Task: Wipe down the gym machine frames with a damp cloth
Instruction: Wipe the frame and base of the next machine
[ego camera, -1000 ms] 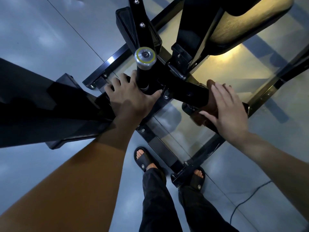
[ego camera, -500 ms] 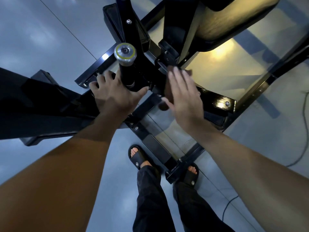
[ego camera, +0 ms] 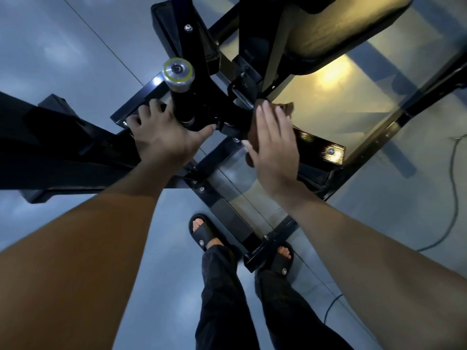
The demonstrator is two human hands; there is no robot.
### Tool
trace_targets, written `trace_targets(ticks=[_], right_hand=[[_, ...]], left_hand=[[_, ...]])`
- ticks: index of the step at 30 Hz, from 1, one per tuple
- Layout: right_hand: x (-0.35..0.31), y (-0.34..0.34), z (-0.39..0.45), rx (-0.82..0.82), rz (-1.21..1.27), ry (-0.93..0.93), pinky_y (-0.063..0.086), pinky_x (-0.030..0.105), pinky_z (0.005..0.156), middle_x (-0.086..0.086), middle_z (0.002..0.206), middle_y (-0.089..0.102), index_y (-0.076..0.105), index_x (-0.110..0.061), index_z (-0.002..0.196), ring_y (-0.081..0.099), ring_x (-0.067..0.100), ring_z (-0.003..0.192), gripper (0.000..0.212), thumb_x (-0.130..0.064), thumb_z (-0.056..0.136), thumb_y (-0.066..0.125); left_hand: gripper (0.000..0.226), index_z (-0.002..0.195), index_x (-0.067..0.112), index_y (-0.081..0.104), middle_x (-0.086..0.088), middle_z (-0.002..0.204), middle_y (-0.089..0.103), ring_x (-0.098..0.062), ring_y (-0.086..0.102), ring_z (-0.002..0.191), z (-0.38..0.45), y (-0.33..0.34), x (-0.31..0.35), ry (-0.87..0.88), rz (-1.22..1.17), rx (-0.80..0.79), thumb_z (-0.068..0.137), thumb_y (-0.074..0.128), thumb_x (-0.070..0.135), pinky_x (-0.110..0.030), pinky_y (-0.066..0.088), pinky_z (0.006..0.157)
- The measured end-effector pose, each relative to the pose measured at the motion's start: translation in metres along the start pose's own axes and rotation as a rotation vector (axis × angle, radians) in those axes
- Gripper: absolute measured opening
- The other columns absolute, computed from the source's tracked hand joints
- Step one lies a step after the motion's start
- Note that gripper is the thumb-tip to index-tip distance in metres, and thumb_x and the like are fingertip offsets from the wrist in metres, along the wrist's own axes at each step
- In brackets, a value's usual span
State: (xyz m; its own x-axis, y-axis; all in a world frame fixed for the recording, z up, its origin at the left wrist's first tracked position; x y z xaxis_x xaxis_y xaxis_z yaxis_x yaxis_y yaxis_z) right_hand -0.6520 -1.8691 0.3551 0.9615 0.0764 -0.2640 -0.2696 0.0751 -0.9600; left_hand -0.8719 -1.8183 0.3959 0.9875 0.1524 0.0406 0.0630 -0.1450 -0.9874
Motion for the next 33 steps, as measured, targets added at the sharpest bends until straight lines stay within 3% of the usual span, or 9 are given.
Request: trace_targets(ticks=[8, 14, 16, 19, 21, 23, 25, 29, 33], right_hand=[[0.123, -0.03, -0.066, -0.102, -0.12, 0.063, 0.012, 0.041, 0.129, 0.007, 0.169, 0.03, 0.025, -0.01, 0.163, 0.018, 0.027, 0.159, 0.076, -0.033, 0.101, 0.063], [0.142, -0.037, -0.079, -0.127, -0.037, 0.184, 0.03, 0.039, 0.123, 0.001, 0.169, 0.029, 0.022, -0.016, 0.165, 0.024, 0.022, 0.157, 0.078, -0.027, 0.102, 0.065], [0.149, -0.039, -0.089, -0.145, 0.148, 0.419, 0.045, 0.044, 0.113, 0.004, 0.159, 0.046, 0.028, -0.023, 0.162, 0.046, 0.028, 0.142, 0.069, -0.03, 0.103, 0.063], [0.159, -0.047, -0.12, -0.109, 0.603, 1.04, 0.054, 0.05, 0.101, 0.01, 0.124, 0.069, 0.059, -0.021, 0.135, 0.065, 0.033, 0.114, 0.038, -0.039, 0.101, 0.064], [0.159, -0.055, -0.14, -0.053, 0.953, 1.313, 0.057, 0.045, 0.096, 0.009, 0.109, 0.072, 0.065, -0.018, 0.111, 0.07, 0.026, 0.1, 0.022, -0.038, 0.103, 0.063], [0.152, -0.062, -0.153, -0.06, 1.273, 1.472, 0.058, 0.034, 0.083, 0.006, 0.107, 0.073, 0.064, -0.018, 0.108, 0.071, 0.018, 0.095, 0.021, -0.038, 0.105, 0.061], [0.138, -0.069, -0.164, -0.104, 1.566, 1.608, 0.059, 0.033, 0.081, 0.01, 0.115, 0.075, 0.067, -0.013, 0.121, 0.072, 0.021, 0.105, 0.035, -0.043, 0.104, 0.06], [0.1, -0.102, -0.172, -0.236, 1.856, 1.648, 0.058, 0.04, 0.095, 0.014, 0.124, 0.074, 0.07, -0.014, 0.129, 0.068, 0.029, 0.118, 0.044, -0.046, 0.1, 0.063], [0.062, -0.141, -0.163, -0.385, 1.875, 1.548, 0.058, 0.039, 0.092, 0.013, 0.123, 0.074, 0.072, -0.014, 0.127, 0.069, 0.028, 0.113, 0.045, -0.049, 0.099, 0.064]], left_hand=[[0.101, 0.142, 0.033, 0.045, -0.012, 0.133, 0.053, -0.038, 0.044, 0.127, 0.002, 0.003, 0.0, -0.013, 0.045, 0.015, 0.068, 0.033, 0.102, -0.055, 0.033, 0.105], [0.109, 0.144, 0.027, 0.042, -0.015, 0.133, 0.052, -0.038, 0.043, 0.128, 0.0, 0.004, -0.001, -0.011, 0.077, 0.026, 0.069, 0.026, 0.104, -0.055, 0.032, 0.107], [0.119, 0.148, 0.016, 0.038, -0.018, 0.138, 0.048, -0.038, 0.04, 0.132, -0.005, 0.003, 0.0, -0.034, 0.084, 0.03, 0.07, 0.024, 0.104, -0.054, 0.028, 0.112], [0.121, 0.159, 0.003, 0.016, -0.02, 0.16, 0.027, -0.038, 0.02, 0.15, -0.02, 0.001, 0.006, -0.106, -0.027, -0.002, 0.08, 0.04, 0.093, -0.057, 0.012, 0.122], [0.113, 0.161, 0.002, 0.013, -0.019, 0.166, 0.018, -0.037, 0.013, 0.154, -0.044, -0.004, 0.021, -0.167, -0.123, 0.06, 0.087, 0.051, 0.078, -0.059, 0.009, 0.123], [0.095, 0.161, 0.006, 0.021, -0.018, 0.164, 0.024, -0.036, 0.019, 0.153, -0.08, -0.013, 0.041, -0.182, -0.228, 0.161, 0.091, 0.057, 0.06, -0.057, 0.014, 0.121], [0.075, 0.157, 0.014, 0.034, -0.016, 0.158, 0.033, -0.034, 0.027, 0.147, -0.125, -0.01, 0.06, -0.121, -0.333, 0.158, 0.093, 0.059, 0.046, -0.053, 0.017, 0.119], [0.037, 0.13, 0.023, 0.065, -0.003, 0.138, 0.052, -0.029, 0.04, 0.132, -0.212, 0.006, 0.088, -0.047, -0.474, -0.13, 0.095, 0.056, 0.033, -0.043, 0.028, 0.11], [0.047, 0.128, 0.024, 0.067, 0.004, 0.135, 0.058, -0.021, 0.046, 0.131, -0.259, -0.029, 0.118, -0.067, -0.738, -0.201, 0.088, 0.045, 0.034, -0.043, 0.034, 0.115]])
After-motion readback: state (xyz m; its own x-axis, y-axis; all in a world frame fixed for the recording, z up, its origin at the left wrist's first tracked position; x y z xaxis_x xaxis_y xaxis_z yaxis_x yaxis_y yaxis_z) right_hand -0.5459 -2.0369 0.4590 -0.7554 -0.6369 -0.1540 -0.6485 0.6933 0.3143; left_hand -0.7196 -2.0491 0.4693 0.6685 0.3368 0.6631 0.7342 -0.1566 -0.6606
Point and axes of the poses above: each hand's wrist, its own z-axis towards the middle knuckle, its own y-axis out of the palm, x = y × z, the point moved 4 cm from there along z, towards the middle knuckle
